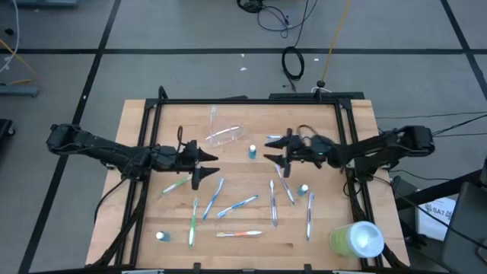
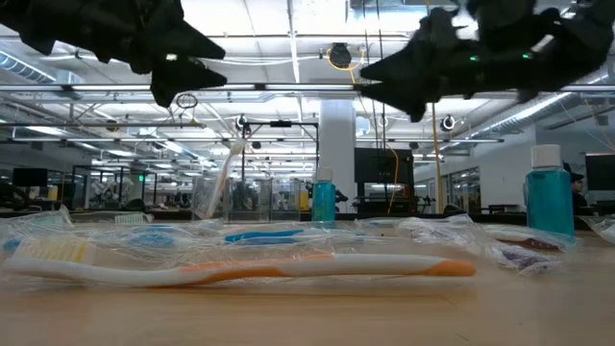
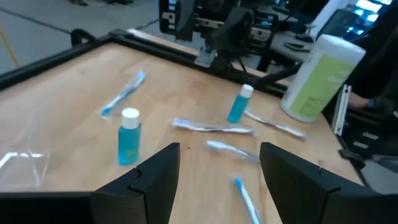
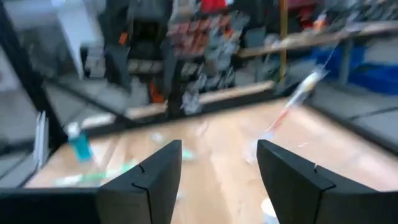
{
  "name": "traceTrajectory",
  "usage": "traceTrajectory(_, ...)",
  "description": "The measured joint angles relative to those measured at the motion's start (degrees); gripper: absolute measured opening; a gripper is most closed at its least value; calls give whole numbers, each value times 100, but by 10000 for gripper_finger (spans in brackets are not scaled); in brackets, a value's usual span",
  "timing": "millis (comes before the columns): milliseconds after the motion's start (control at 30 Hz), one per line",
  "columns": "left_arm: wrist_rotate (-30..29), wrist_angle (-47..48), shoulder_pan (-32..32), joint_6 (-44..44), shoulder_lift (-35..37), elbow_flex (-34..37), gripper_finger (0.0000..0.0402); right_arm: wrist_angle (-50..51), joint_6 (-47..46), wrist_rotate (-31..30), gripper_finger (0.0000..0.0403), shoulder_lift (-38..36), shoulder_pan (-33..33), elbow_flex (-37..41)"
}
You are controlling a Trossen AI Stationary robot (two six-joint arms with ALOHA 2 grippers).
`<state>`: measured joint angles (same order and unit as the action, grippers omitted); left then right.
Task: Pick & Place toothbrushing station
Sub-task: Put the top mouthwash into the transparent organizer
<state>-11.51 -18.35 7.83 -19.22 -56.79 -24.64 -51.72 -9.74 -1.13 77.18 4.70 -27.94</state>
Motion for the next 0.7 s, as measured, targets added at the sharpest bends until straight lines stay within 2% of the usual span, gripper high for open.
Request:
traceTrajectory(67,79,145,-99,2,80,0,230,569,165,-115,205,260,-12,-373)
traceTrajectory(200,89,297,-261,0,168,0,230,1616,449,-1054,206,623,47,-905)
traceTrajectory(233,92,389,-286,1,176,3,230,1727,457,-1102,208,704,86,-976)
traceTrajectory(367,104,403,-364,72,172,0,230,1447,462,-587,222,1059,184,-1080)
traceTrajectory(533,99,414,-413,120,172,0,230,1077,641,-636,246,1379,271,-1079)
traceTrajectory(700,99,413,-413,244,170,0,230,516,388,-618,258,1834,437,-1080)
